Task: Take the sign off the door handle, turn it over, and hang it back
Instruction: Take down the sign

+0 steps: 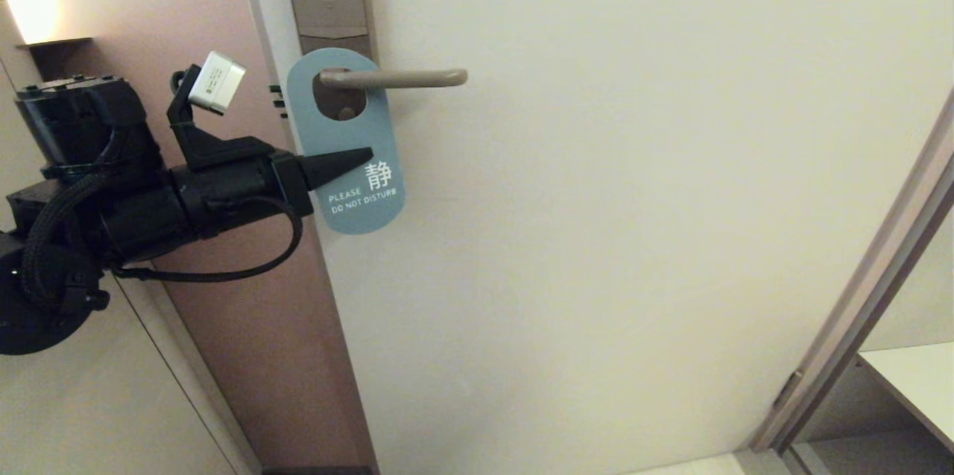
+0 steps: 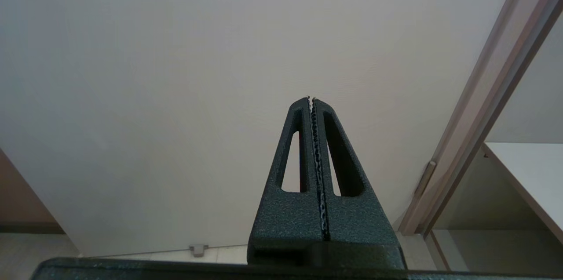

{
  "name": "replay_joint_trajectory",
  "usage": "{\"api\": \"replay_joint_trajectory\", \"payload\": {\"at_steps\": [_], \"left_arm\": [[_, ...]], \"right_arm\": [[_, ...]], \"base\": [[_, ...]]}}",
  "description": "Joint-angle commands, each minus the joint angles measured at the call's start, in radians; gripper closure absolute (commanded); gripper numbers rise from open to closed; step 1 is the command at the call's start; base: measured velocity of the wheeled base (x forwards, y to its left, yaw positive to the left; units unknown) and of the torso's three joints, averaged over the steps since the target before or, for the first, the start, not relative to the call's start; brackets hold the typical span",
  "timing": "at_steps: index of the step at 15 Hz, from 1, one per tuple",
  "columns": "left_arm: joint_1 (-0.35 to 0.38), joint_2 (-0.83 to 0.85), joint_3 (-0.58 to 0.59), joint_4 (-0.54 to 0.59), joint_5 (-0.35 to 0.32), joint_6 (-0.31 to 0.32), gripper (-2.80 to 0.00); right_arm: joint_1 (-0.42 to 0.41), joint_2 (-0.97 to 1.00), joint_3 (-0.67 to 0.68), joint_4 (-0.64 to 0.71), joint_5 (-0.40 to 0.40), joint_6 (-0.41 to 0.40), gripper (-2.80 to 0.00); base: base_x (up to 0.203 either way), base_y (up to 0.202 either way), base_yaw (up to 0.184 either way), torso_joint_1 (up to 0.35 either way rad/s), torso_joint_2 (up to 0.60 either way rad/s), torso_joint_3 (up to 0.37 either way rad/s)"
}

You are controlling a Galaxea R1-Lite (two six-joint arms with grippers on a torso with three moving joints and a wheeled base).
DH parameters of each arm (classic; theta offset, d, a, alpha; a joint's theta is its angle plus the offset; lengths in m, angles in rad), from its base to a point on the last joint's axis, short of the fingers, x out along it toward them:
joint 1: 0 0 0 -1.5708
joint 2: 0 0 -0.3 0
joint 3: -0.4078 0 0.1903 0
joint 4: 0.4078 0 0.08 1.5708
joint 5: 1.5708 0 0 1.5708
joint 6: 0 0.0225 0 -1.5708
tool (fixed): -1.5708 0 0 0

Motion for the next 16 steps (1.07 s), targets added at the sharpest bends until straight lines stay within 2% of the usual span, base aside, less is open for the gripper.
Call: {"api": "replay_joint_trajectory", "payload": {"at_steps": [1, 5, 14, 16], "left_arm": [[-0.018, -0.009, -0.001, -0.004, 0.015, 0.000, 0.00], [-0.064, -0.012, -0.005, -0.002, 0.095, 0.000, 0.00], [-0.086, 0.011, -0.035, -0.005, 0.119, 0.003, 0.00], [-0.107, 0.016, -0.050, -0.005, 0.144, 0.003, 0.00]], "right_arm": [[-0.001, 0.000, 0.000, 0.000, 0.001, 0.000, 0.00], [-0.001, 0.000, 0.000, 0.000, 0.000, 0.000, 0.00], [0.000, 0.000, 0.000, 0.000, 0.000, 0.000, 0.00], [0.000, 0.000, 0.000, 0.000, 0.000, 0.000, 0.00]], "base": [[0.000, 0.000, 0.000, 0.000, 0.00, 0.000], [0.000, 0.000, 0.000, 0.000, 0.00, 0.000], [0.000, 0.000, 0.000, 0.000, 0.00, 0.000], [0.000, 0.000, 0.000, 0.000, 0.00, 0.000]]}}
